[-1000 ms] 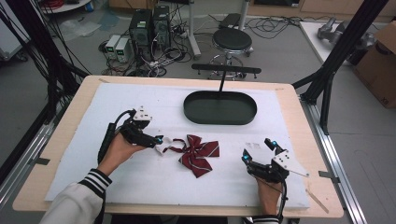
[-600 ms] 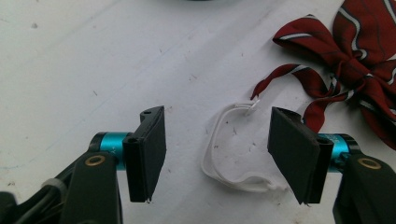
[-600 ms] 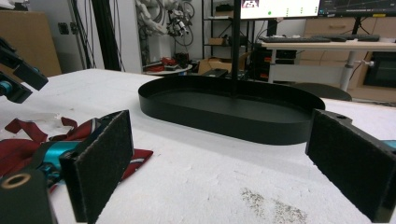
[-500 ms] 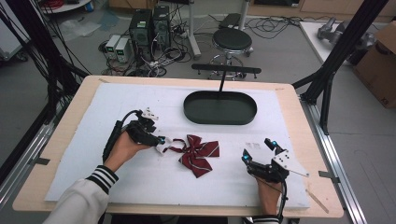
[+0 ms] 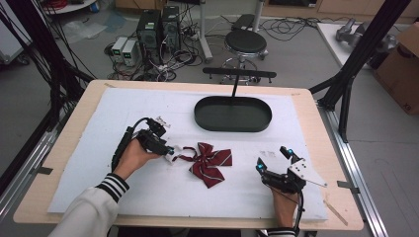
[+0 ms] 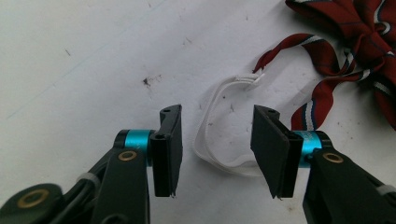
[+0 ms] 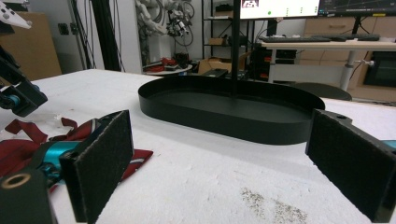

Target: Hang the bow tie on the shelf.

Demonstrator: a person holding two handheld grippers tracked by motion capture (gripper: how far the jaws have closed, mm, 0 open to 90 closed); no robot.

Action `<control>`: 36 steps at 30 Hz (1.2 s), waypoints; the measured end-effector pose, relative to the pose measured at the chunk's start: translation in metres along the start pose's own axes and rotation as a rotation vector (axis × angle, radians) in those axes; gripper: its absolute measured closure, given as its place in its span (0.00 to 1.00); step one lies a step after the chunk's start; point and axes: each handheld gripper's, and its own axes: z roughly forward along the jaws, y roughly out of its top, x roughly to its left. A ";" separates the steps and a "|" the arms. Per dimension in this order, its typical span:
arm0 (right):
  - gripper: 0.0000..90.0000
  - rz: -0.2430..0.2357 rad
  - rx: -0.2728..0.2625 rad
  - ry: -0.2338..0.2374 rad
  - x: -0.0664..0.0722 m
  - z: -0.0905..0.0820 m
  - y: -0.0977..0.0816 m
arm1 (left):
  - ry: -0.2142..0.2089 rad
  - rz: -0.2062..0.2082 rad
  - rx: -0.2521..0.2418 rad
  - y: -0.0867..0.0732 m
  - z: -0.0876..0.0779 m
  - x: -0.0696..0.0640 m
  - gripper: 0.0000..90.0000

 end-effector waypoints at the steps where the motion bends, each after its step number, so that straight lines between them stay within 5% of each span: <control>1: 0.07 0.001 0.001 -0.001 0.000 0.000 0.000 | 0.001 0.000 0.005 0.000 0.001 0.000 0.60; 10: 0.07 0.006 0.003 -0.001 0.000 0.000 0.000 | 0.006 0.008 0.049 0.003 0.005 0.000 0.73; 26: 0.07 0.009 0.002 -0.001 0.000 0.000 0.000 | 0.019 0.001 0.079 0.008 0.006 0.002 0.68; 36: 0.07 0.009 0.001 0.001 0.000 0.000 0.000 | 0.000 0.019 0.114 0.009 0.012 0.001 0.81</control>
